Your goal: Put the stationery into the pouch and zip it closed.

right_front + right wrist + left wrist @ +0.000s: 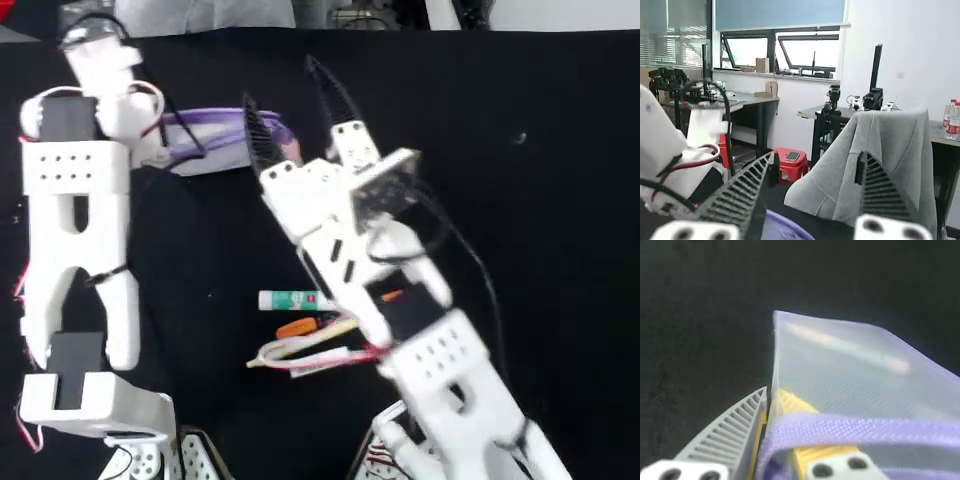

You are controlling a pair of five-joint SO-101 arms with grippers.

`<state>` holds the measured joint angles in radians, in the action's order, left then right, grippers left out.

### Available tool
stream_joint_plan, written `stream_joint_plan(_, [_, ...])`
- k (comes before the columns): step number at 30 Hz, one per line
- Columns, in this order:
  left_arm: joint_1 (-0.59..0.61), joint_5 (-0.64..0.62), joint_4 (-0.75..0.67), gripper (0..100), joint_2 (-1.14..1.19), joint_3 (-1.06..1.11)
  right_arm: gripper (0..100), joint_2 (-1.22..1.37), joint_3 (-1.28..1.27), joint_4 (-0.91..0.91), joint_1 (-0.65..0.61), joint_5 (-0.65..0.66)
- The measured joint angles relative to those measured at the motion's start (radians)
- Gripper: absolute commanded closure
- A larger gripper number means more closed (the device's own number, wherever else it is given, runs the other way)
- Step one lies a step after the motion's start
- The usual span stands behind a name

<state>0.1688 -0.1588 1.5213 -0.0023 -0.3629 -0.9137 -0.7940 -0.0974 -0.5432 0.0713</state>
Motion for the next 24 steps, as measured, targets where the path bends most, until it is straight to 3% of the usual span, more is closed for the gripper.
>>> stream_joint_plan(6, [0.098,-0.005,-0.034,97,0.011,0.002,75.5,-0.055,0.123,-0.440,0.000,0.117])
stream_joint_plan(14, [0.150,0.002,-0.077,97,0.014,0.020,75.5,-0.055,0.127,-0.865,-0.015,0.252])
stream_joint_plan(24, [0.256,0.028,-0.137,97,0.031,0.044,75.5,-0.055,-0.117,-0.965,-0.233,0.399])
